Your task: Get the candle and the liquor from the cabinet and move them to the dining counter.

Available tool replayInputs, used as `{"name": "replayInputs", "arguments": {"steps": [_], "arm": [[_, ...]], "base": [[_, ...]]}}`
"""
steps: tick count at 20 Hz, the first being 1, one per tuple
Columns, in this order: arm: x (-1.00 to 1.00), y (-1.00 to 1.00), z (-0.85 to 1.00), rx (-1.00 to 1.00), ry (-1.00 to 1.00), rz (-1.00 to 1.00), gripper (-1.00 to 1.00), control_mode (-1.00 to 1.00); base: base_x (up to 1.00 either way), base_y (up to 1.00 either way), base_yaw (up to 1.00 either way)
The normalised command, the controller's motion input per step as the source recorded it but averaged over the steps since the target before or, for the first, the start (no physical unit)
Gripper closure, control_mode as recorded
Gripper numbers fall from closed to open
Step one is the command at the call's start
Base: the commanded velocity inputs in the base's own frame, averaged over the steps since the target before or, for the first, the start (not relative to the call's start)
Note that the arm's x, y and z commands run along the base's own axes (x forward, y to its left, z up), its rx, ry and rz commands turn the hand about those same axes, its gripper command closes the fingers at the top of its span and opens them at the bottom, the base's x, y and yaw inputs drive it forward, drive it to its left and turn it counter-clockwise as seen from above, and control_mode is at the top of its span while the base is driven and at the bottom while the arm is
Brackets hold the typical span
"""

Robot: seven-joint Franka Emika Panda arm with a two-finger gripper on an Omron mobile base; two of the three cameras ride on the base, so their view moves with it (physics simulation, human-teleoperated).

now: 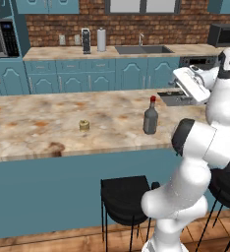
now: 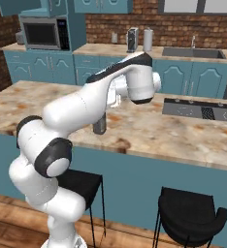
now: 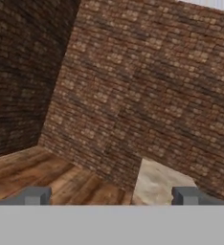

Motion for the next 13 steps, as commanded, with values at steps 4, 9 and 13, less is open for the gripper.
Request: {"name": "replayInputs", "arguments": {"steps": [4, 9, 13], "arm": [[-0.96, 0.10, 0.23, 0.00, -0.14, -0.07, -1.00, -1.00], [-0.89, 0.22, 0.13, 0.00, -0.13, -0.04, -1.00, -1.00], [-0.72, 0.35, 0.08, -0.04, -0.15, 0.00, -1.00, -1.00]], "base": [[0.00, 0.00, 0.00], [0.00, 0.00, 0.00], [0.00, 0.00, 0.00]]}}
